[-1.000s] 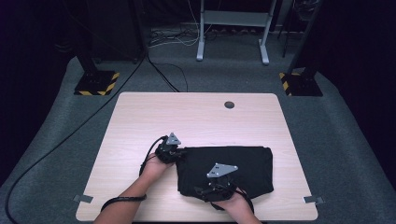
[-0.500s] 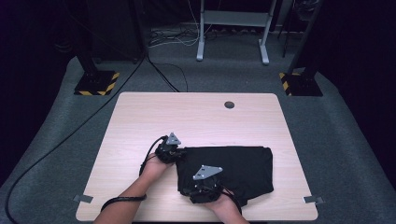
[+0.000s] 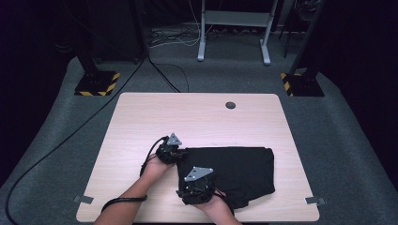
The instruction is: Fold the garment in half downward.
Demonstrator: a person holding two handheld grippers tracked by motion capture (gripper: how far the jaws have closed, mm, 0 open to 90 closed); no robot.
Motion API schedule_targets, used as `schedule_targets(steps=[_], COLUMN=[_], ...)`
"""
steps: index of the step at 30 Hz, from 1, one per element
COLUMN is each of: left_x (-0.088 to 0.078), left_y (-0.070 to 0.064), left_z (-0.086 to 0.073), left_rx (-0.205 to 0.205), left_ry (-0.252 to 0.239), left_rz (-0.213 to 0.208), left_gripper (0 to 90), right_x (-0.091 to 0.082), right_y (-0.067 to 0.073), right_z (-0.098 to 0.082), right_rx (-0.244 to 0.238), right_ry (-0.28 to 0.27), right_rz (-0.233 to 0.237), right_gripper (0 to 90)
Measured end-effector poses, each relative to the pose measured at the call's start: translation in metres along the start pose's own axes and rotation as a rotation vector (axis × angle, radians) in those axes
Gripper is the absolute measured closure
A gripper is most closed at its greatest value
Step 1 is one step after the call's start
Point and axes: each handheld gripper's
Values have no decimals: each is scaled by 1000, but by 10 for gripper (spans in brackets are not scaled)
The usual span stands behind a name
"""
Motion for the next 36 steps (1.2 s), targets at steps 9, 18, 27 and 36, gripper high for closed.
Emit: schedule_targets(steps=[9,18,27,36], left_x=[0,0,0,0], left_y=[0,0,0,0], left_z=[0,0,-1,-1], left_rx=[-1,0,-8,-9], left_ry=[-2,-3,-10,-11], left_rz=[0,1,-3,-3], left_gripper=[793,793,792,792], right_x=[12,21,27,28], right_y=[7,10,13,16], right_z=[0,-3,-7,-10], right_rx=[-6,-1,-17,-16], right_ry=[37,59,57,32], right_rz=[-40,-88,-119,-155], right_gripper=[408,419,447,501])
Point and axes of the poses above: each handheld gripper's, and its own axes: x roughly forward along the jaws, z roughly out of its top, y roughly to its left, and after that the axes turned 1 degree about x, right-handed
